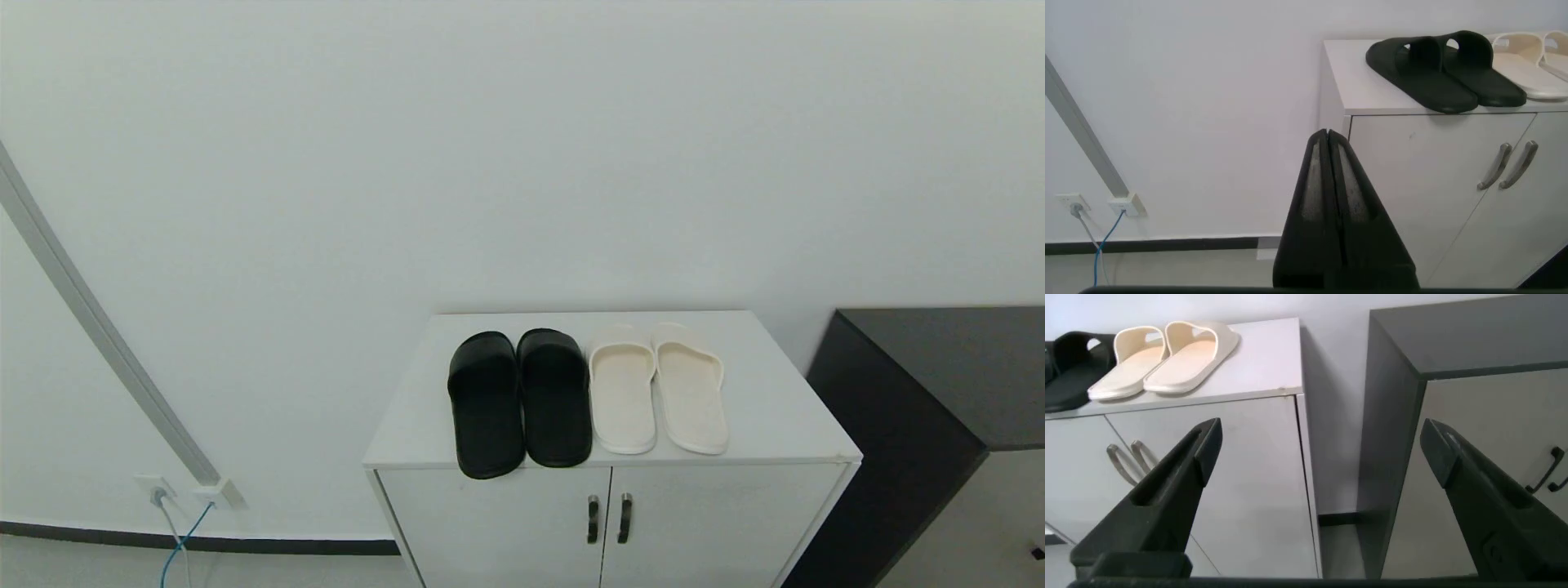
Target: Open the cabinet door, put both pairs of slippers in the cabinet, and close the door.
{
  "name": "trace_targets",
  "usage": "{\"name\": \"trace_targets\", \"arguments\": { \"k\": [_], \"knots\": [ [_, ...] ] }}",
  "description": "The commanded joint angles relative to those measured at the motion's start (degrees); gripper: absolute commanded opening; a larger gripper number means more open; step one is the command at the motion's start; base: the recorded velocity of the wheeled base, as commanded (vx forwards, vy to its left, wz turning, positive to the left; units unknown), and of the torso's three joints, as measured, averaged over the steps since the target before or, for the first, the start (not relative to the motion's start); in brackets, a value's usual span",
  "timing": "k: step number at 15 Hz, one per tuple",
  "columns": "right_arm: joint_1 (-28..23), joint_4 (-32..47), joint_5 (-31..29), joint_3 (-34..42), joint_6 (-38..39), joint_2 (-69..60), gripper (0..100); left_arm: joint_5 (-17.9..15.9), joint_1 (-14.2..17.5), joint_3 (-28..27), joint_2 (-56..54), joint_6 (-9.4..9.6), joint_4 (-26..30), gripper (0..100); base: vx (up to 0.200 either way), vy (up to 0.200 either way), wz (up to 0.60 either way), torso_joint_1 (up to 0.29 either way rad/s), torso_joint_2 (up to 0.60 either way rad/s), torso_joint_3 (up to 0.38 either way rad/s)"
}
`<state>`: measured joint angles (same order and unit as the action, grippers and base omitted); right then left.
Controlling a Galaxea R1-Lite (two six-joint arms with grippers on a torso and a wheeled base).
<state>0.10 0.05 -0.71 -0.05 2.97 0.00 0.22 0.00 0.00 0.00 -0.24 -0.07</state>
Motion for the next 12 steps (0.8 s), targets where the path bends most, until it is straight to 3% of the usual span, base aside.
{"name": "trace_targets", "arguments": {
  "k": [1, 6, 9, 12],
  "knots": [
    [0.0, 0.0, 0.1, 0.0, -0.2, 0.1, 100, 0.0, 0.0, 0.0, 0.0, -0.02, 0.0, 0, 0.0, 0.0, 0.0, 0.0, 0.0, 0.0],
    [0.3, 0.0, 0.6, 0.0, -0.2, 1.1, 100, 0.0, 0.0, 0.0, 0.1, -0.02, 0.0, 0, 0.0, 0.0, 0.0, 0.0, 0.0, 0.0],
    [0.8, 0.4, 1.3, -7.2, 1.3, 7.0, 100, 0.0, 0.0, 0.0, 0.1, -0.02, 0.0, 0, 0.0, 0.0, 0.0, 0.0, 0.0, 0.0],
    [1.3, -0.5, 7.3, -7.5, -1.3, 17.7, 100, 0.0, 0.0, 0.0, 0.1, -0.02, 0.0, 0, 0.0, 0.0, 0.0, 0.0, 0.0, 0.0]
  ]
}}
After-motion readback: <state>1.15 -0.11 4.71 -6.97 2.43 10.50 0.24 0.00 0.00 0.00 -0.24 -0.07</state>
